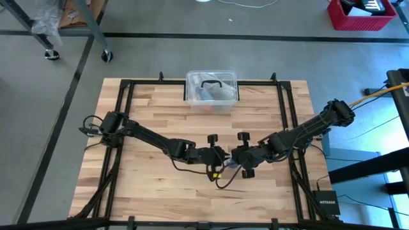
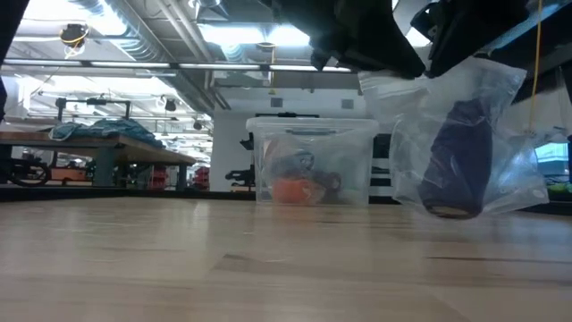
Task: Roll bandage
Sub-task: Close the transparent zip bag
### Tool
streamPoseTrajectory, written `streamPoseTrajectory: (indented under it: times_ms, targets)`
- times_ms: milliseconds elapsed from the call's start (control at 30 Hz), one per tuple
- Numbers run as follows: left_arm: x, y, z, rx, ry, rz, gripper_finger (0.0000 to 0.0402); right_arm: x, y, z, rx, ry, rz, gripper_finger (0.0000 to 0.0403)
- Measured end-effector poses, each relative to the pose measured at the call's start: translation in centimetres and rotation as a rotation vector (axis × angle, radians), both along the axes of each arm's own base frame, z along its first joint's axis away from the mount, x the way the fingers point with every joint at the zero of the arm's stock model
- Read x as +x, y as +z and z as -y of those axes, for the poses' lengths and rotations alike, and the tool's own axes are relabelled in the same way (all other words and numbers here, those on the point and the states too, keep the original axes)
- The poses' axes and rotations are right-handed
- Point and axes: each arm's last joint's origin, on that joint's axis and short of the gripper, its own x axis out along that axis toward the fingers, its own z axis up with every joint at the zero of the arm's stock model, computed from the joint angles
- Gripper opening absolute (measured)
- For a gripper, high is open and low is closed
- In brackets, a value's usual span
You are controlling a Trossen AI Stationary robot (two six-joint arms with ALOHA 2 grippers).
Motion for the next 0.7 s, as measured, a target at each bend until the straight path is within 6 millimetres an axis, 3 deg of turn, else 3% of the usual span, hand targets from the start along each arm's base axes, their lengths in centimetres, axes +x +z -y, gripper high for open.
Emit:
streamPoseTrajectory:
  times_ms: [167, 500, 700]
  targets:
    - [0.0, 0.1, 0.0, 0.017, -0.008, -0.003, 0.0005, 0.0, 0.0, 0.0, -0.001, 0.001, 0.000, 0.0031]
    - [-0.5, -0.3, -0.8, 0.052, 0.127, -0.064, 0.0001, 0.0, -0.1, 0.1, -0.011, -0.019, 0.004, 0.0031]
    - [-1.5, -0.9, -1.4, 0.105, 0.214, -0.172, 0.0001, -0.8, 0.3, 0.5, -0.027, -0.059, -0.103, 0.0031]
